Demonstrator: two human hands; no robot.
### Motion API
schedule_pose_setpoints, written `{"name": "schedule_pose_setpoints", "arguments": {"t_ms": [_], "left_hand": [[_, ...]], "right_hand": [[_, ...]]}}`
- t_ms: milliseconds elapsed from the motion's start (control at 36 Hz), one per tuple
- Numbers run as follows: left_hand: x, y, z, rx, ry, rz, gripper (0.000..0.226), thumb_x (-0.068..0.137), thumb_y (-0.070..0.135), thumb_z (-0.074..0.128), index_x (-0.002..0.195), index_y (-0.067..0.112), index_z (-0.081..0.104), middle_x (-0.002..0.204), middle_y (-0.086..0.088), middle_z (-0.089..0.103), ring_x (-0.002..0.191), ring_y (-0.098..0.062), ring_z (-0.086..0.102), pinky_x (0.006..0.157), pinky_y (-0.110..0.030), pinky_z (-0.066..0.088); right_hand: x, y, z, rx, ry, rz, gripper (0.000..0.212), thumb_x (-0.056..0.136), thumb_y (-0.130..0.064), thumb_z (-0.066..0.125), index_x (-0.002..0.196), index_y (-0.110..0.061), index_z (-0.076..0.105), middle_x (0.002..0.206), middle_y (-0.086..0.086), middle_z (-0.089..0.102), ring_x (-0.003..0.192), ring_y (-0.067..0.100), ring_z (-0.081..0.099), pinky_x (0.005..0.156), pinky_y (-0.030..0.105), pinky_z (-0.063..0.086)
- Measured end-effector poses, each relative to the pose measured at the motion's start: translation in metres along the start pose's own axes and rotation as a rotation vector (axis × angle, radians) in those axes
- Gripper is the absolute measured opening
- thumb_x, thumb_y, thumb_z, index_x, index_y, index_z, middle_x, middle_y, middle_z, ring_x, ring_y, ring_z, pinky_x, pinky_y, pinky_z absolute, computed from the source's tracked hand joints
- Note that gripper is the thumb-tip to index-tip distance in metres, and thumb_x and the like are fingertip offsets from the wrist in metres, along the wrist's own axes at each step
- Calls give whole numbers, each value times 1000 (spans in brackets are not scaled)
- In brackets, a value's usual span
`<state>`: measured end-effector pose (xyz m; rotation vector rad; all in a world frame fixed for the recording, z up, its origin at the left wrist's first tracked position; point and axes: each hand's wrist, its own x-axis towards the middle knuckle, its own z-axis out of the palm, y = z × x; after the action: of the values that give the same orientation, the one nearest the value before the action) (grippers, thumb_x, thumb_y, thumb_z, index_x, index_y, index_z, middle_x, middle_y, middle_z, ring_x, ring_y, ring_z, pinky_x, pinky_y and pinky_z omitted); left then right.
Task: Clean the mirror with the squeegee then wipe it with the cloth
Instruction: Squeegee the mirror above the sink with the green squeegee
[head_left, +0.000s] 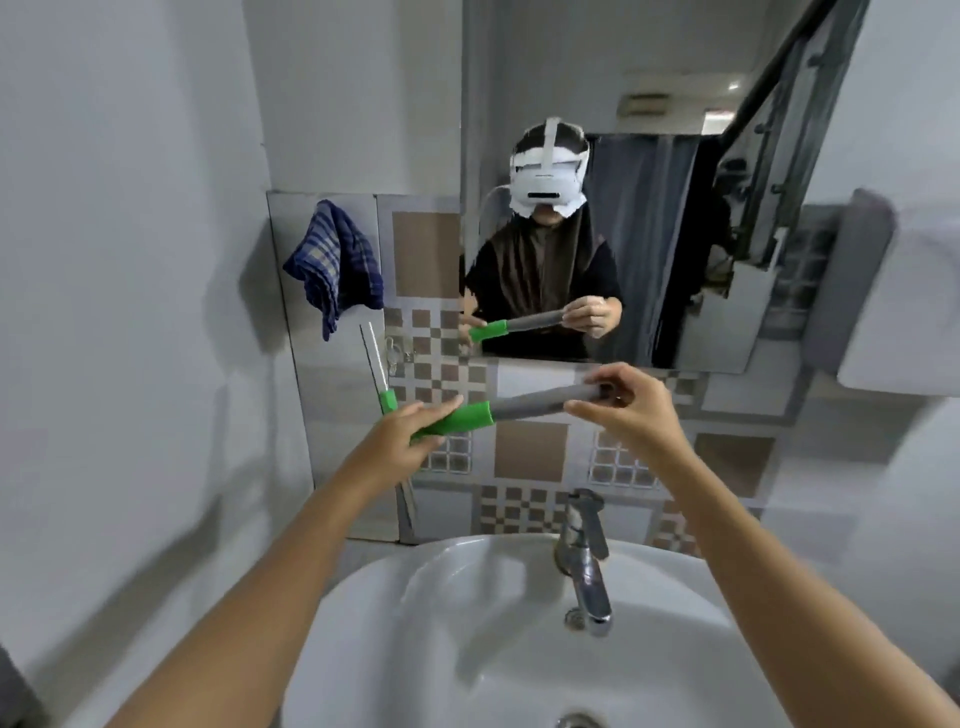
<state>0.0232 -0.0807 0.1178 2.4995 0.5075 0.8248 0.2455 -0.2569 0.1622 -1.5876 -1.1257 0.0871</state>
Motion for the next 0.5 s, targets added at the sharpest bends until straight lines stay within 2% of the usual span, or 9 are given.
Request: {"name": "schedule_pose_setpoints", "arguments": {"t_ms": [83, 139, 167, 250, 361, 417, 500], "left_hand": [[6, 18, 6, 23, -8, 27, 63, 88, 1, 55, 134, 36, 30, 101, -8, 57, 86, -19, 52, 80, -32, 48], [12, 30, 10, 48, 0, 63, 63, 86, 0, 57, 133, 34, 32, 99, -9, 58, 86, -20, 52, 82, -38, 50], [15, 36, 12, 56, 7, 78, 62, 86, 0, 57, 133, 33, 34, 99, -9, 59, 87, -20, 53, 83, -40, 50], [21, 59, 20, 106, 23, 136, 56, 87, 3, 57, 133, 31, 40, 102, -7, 61, 91, -17, 52, 84, -34, 48], [33, 96, 33, 158, 32, 249, 51, 88, 3, 56, 131, 28, 47, 99, -7, 64, 92, -20, 52, 80, -34, 43], [41, 110, 36, 152, 64, 280, 48, 87, 4, 58, 129, 25, 51, 97, -4, 65, 89, -16, 51, 79, -31, 41], [52, 127, 33, 129, 77, 343, 47, 84, 7, 64, 127, 24, 54, 101, -2, 66, 91, -13, 55, 84, -30, 45]], "right_hand": [[-8, 2, -28, -316, -148, -111, 29, 68, -24, 80, 94, -17, 69, 83, -5, 68, 74, 2, 62, 67, 9, 49], [-12, -1, -42, -439, -220, -192, 24, 72, -22, 77, 94, -17, 69, 84, -5, 68, 73, 1, 60, 66, 5, 46], [-12, -3, -48, -487, -249, -229, 23, 74, -22, 75, 96, -17, 69, 85, -4, 68, 74, 5, 61, 70, 9, 48], [-15, -6, -58, -605, -324, -343, 25, 76, -18, 71, 101, -16, 69, 89, 2, 71, 78, 16, 62, 75, 31, 53], [-20, -9, -59, -563, -296, -419, 20, 76, -15, 70, 96, -13, 71, 82, 3, 71, 70, 17, 62, 66, 31, 52], [-21, -9, -64, -545, -251, -426, 19, 76, -16, 71, 94, -11, 70, 78, 4, 69, 66, 16, 59, 63, 29, 48], [-19, -16, -75, -529, -213, -418, 28, 76, -20, 74, 101, -10, 67, 81, 4, 69, 69, 17, 60, 65, 29, 48]]}}
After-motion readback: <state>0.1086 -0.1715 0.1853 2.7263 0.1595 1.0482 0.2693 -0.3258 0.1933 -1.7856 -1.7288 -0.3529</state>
